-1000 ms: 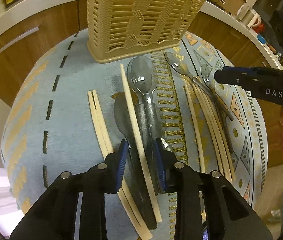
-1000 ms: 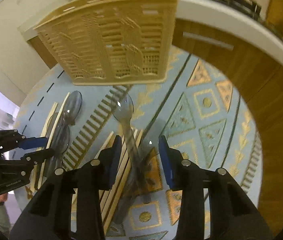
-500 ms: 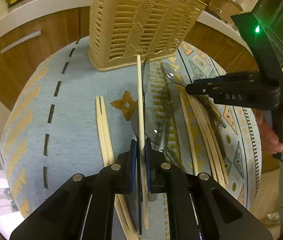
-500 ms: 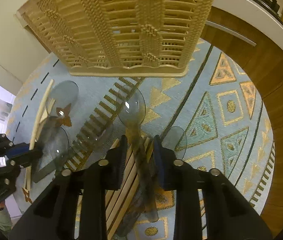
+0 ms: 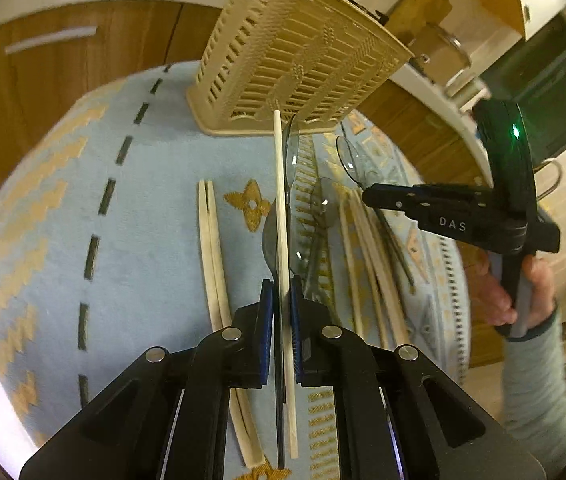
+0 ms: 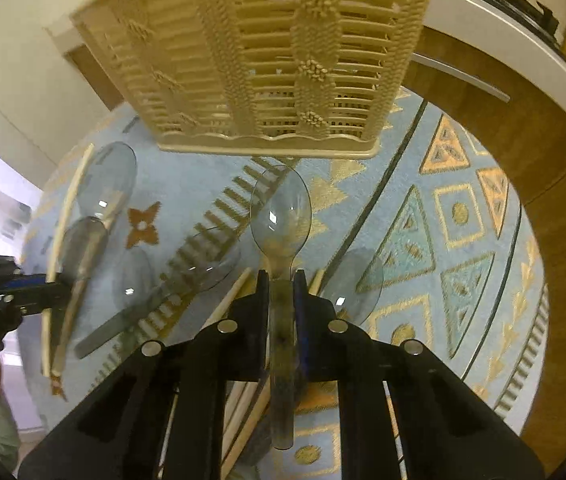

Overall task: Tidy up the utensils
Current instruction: 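Lower the left tool to a wooden chopstick while the right tool grasps a clear spoon, then close the left gripper on the wooden chopstick and lift it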

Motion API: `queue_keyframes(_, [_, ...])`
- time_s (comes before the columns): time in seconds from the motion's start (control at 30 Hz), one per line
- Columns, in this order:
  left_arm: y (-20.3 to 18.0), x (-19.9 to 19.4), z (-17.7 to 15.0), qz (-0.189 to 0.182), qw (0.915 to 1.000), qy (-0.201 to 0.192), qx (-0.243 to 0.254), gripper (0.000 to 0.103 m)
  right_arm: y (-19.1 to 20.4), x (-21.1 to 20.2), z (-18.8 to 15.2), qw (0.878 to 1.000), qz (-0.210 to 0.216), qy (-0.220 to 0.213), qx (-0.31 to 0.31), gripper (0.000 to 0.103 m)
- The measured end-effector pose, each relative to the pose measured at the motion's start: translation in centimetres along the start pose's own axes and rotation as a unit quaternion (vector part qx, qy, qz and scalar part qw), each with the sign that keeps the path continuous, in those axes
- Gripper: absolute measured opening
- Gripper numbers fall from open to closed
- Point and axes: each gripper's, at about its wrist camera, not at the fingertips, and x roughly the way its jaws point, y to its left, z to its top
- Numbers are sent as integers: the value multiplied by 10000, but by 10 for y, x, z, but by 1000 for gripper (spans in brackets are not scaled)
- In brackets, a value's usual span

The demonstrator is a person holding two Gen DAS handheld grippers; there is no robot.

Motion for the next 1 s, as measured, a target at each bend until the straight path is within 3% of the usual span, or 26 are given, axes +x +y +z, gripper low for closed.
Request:
queue_keyframes(0.3, [38, -10, -13, 11, 9991, 28, -419, 7, 14, 13, -15, 10000, 28, 78, 16, 10])
queue_keyframes(0.43, [47, -20, -14, 202, 9989, -14, -426, 15, 15, 15, -21, 10000, 36, 27, 47, 10])
queue_keyframes(0.57, [54, -25, -10, 635, 9973, -65, -358, 15, 1, 4, -15, 10000, 19, 9, 27, 10])
queue_keyframes(0.67, [60, -25, -5, 662, 9971, 43, -366, 16, -4, -4, -20, 10000, 45, -2, 30, 10])
queue_keyframes(0.8, [62, -24, 2, 747, 9961, 82, -455, 42, -7, -8, -22, 10000, 61, -11, 18, 10])
queue_keyframes(1.0, [45, -12, 8, 1542, 9872, 304, -259, 33, -10, -11, -23, 10000, 85, -5, 24, 10])
